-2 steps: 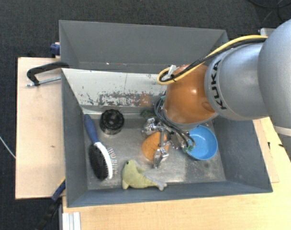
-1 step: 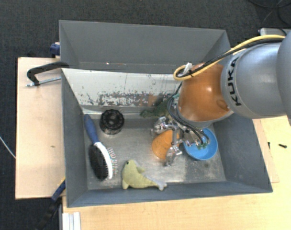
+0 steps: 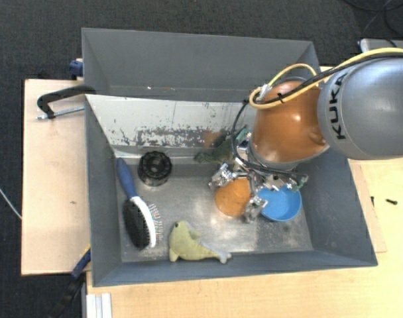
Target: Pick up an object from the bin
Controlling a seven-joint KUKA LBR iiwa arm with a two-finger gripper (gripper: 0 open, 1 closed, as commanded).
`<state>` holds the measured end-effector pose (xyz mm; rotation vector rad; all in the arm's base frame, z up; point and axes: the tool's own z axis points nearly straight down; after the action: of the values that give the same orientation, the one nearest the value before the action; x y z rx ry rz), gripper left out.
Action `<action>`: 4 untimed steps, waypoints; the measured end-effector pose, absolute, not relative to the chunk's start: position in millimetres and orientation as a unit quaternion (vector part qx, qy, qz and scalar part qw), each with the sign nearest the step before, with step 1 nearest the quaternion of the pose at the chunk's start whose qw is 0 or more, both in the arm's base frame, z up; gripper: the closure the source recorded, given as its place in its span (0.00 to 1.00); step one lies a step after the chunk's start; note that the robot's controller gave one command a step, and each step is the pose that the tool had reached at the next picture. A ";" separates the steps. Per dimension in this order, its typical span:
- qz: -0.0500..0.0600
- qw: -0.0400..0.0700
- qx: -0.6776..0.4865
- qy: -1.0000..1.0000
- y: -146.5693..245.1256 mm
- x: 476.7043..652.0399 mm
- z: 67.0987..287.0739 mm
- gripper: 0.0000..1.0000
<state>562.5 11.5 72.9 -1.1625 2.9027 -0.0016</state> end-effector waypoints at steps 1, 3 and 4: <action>-0.001 0.005 -0.473 0.881 -0.1 554.0 72.8 0.00; -0.002 0.007 -0.467 0.884 14.6 562.2 207.6 1.00; 0.003 -0.003 -0.465 0.885 26.6 548.3 115.7 1.00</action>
Offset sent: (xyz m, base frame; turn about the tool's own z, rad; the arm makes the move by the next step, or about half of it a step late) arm -0.0112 -0.0132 -0.0027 -0.2262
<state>548.3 26.6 115.7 -1.4646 2.7853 0.0085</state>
